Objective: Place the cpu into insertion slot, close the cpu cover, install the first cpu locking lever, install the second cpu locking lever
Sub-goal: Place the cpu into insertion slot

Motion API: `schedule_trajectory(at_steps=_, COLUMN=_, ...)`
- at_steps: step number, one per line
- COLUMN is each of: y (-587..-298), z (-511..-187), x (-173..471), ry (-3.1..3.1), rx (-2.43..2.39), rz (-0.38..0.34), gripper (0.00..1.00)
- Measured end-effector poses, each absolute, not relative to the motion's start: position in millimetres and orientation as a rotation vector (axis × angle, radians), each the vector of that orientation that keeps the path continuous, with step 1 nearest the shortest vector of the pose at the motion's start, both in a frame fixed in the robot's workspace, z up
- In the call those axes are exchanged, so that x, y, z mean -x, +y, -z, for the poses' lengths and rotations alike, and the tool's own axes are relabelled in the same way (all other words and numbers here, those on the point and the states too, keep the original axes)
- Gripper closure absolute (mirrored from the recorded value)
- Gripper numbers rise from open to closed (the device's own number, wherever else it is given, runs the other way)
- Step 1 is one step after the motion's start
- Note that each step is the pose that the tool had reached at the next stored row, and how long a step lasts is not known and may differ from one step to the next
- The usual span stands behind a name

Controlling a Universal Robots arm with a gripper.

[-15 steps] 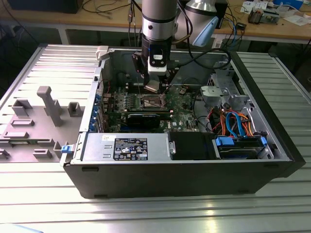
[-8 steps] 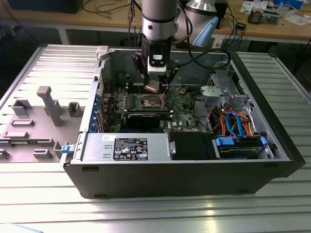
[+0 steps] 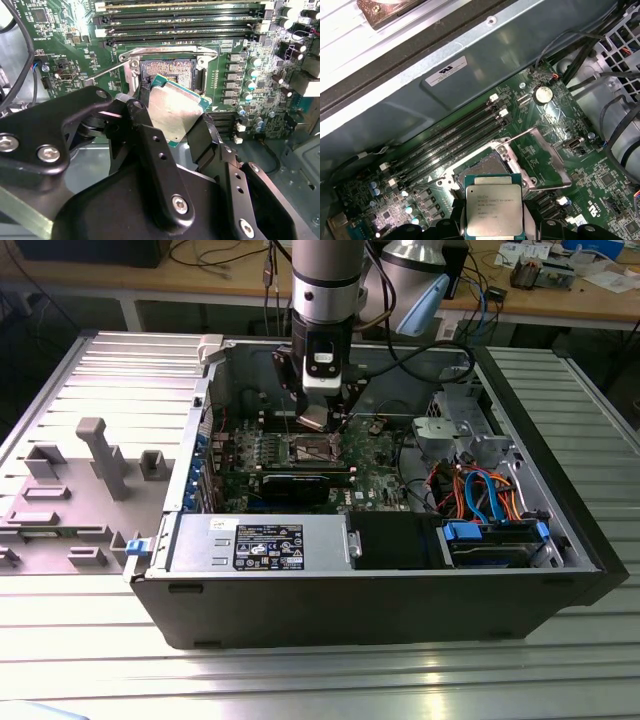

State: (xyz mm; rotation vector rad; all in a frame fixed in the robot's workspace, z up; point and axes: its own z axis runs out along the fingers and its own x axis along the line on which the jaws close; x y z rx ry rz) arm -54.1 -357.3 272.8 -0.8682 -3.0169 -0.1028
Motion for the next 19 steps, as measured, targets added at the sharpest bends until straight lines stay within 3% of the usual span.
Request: schedule_trajectory(at_steps=19, y=-357.3, z=-272.8, x=54.1, ry=-2.995, rx=0.947, rz=0.103, gripper=0.45)
